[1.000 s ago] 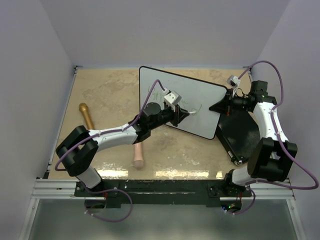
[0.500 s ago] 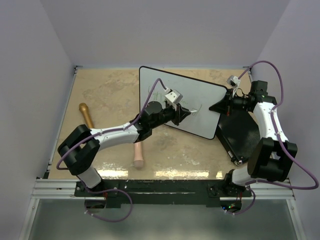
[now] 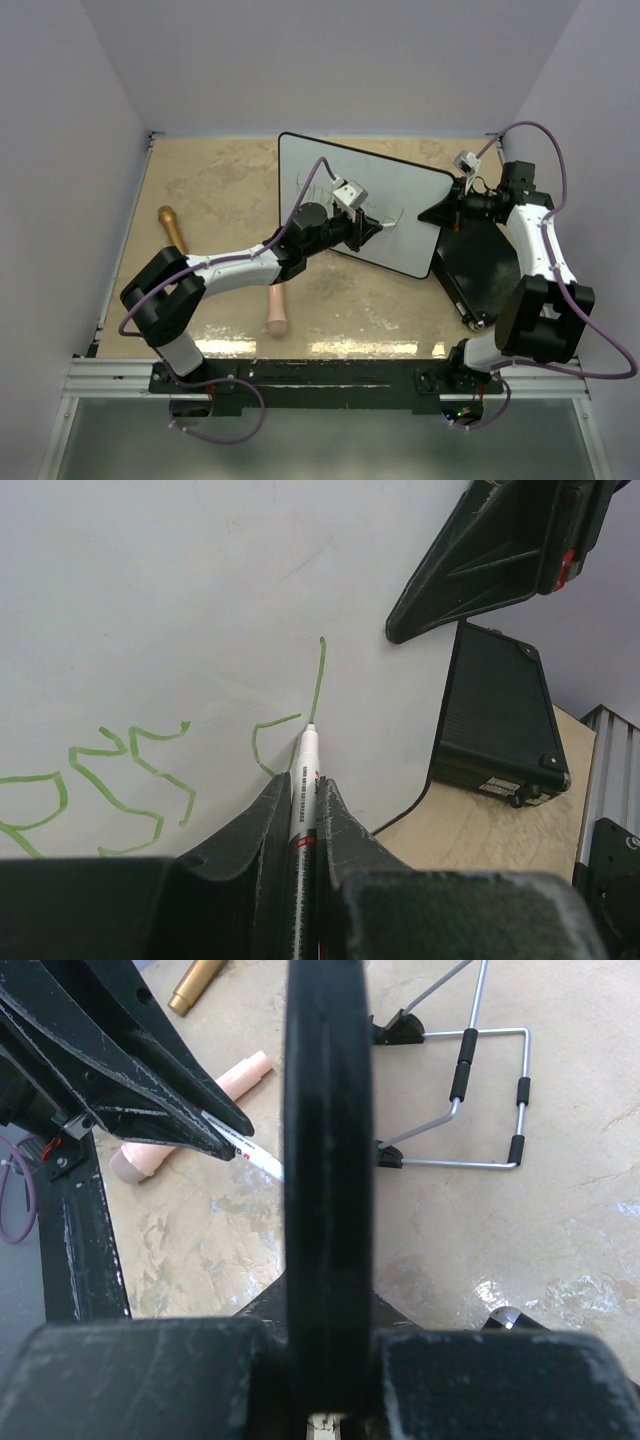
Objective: Write a sentence on the whiteboard
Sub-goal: Write on the whiteboard at the center of the board.
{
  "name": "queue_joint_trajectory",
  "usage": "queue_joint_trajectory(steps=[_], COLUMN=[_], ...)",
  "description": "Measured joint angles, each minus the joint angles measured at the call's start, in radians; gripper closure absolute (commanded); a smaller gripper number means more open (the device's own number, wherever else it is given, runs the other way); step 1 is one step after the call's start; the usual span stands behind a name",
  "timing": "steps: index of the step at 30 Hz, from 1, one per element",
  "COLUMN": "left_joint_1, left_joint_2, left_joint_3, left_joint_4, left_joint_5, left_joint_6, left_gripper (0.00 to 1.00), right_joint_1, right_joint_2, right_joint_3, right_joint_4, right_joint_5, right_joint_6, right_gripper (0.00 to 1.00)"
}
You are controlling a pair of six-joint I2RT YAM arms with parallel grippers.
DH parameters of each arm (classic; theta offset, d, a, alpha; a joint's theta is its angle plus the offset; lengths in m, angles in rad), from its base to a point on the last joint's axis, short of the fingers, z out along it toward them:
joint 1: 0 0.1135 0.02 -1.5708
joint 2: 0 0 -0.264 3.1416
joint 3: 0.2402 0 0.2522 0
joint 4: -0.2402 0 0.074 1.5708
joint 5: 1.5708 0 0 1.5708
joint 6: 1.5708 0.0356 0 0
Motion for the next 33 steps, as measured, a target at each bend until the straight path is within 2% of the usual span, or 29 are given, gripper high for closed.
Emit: queue_joint_trajectory(steps=[17, 33], left_joint_1=[0.0, 0.0], left_joint_2=[0.024, 0.034], left_joint_3=[0.065, 0.044], left_joint_4=[-0.007, -0.008], left_joint_5=[0.031, 0.043], left_joint_6=[0.0, -0.001], left_gripper=[1.0, 1.0], right_joint_1=[0.0, 0.0], right_joint_2=[0.0, 0.0], right_joint_3=[0.0, 0.0], right_joint_4=[0.001, 0.001], right_joint_5=[0.0, 0.0], right_joint_6=[0.0, 0.0], right_gripper=[1.0, 1.0])
